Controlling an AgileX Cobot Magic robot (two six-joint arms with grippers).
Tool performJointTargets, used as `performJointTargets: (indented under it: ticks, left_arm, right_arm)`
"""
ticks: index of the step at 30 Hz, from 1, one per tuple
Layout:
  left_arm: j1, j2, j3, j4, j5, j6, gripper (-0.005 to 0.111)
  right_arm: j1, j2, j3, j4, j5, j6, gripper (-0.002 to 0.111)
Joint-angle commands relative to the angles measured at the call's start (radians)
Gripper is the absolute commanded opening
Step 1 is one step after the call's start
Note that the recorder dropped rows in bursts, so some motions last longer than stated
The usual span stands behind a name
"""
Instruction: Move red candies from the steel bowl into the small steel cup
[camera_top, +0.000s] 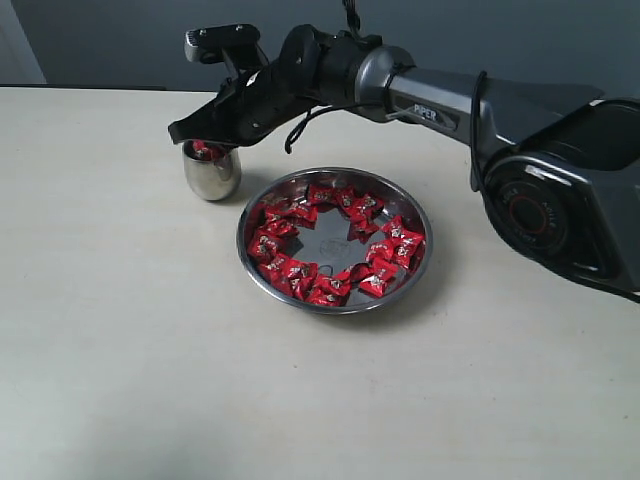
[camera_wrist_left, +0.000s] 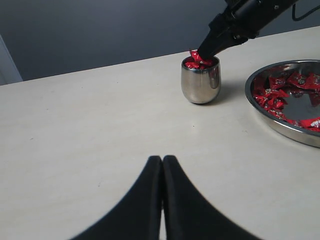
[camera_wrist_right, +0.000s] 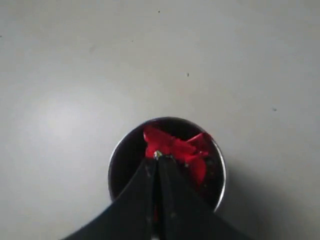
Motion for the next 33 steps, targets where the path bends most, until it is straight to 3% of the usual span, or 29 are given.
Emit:
performJointTargets:
  ticks: [1,5,25,27,30,33]
  left_arm:
    - [-0.003,-0.004,-0.001,-0.001,-0.009,-0.005,0.0]
    - [-0.003,-0.004,-0.001,-0.001,-0.009,-0.005,0.0]
    - [-0.003,-0.004,-0.001,-0.001,-0.009,-0.005,0.0]
    - [-0.003,-0.004,-0.001,-0.001,-0.009,-0.005,0.0]
    - [-0.003,-0.004,-0.001,-0.001,-0.009,-0.005,0.0]
    - [-0.003,-0.004,-0.001,-0.001,-0.009,-0.005,0.0]
  right_arm:
    - [-0.004,-0.002,-0.009,-0.006,0.017,-0.008,0.014]
    - [-0.004,-0.002,-0.018,-0.006,0.025,-0.006,0.029]
    - [-0.004,-0.047,-0.175,-0.049,0.165,-0.001,0.029]
    - [-0.004,-0.079,-0.175,-0.086,0.184,0.014,0.023]
    - [-0.004,-0.123,-0.175,-0.142,0.239,0.028,-0.001]
    - [-0.004,-0.154,-0.175,-0.193,0.316,0.035,0.0]
